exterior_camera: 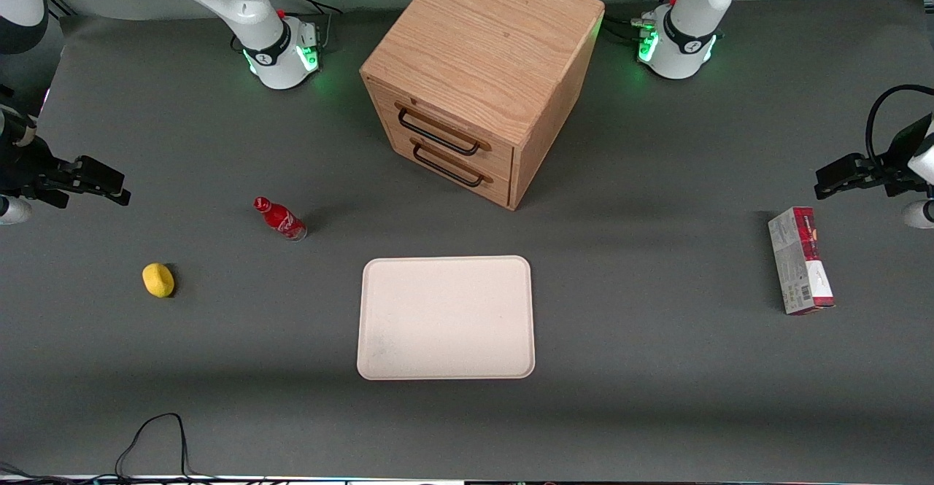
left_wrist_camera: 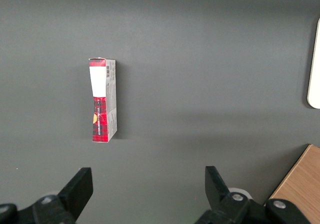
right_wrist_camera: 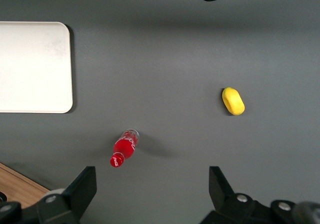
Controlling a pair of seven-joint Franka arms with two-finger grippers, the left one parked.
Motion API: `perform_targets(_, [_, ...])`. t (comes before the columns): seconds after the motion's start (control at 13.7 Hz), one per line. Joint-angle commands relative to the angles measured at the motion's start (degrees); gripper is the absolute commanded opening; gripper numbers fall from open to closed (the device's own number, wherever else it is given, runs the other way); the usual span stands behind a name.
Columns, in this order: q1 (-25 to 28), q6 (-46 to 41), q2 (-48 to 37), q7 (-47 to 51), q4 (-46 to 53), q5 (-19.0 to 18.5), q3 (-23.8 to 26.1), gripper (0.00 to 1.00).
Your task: Open upper drawer
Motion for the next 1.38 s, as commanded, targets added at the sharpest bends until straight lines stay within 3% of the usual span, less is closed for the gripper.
perform_targets(0.0, [-0.3,-0.4,-0.3,-1.2,-0.1,-0.7,0.1,1.00])
perform_targets(0.73, [0.9,-2.1,2.0,-2.7,1.6,0.3,1.5,1.00])
perform_targets(1.17, [16.2,-1.9,9.9,-2.5,9.5,0.4,2.6,1.00])
perform_targets(1.31, [21.0,-1.8,10.2,-2.5,9.5,2.3,3.0,1.00])
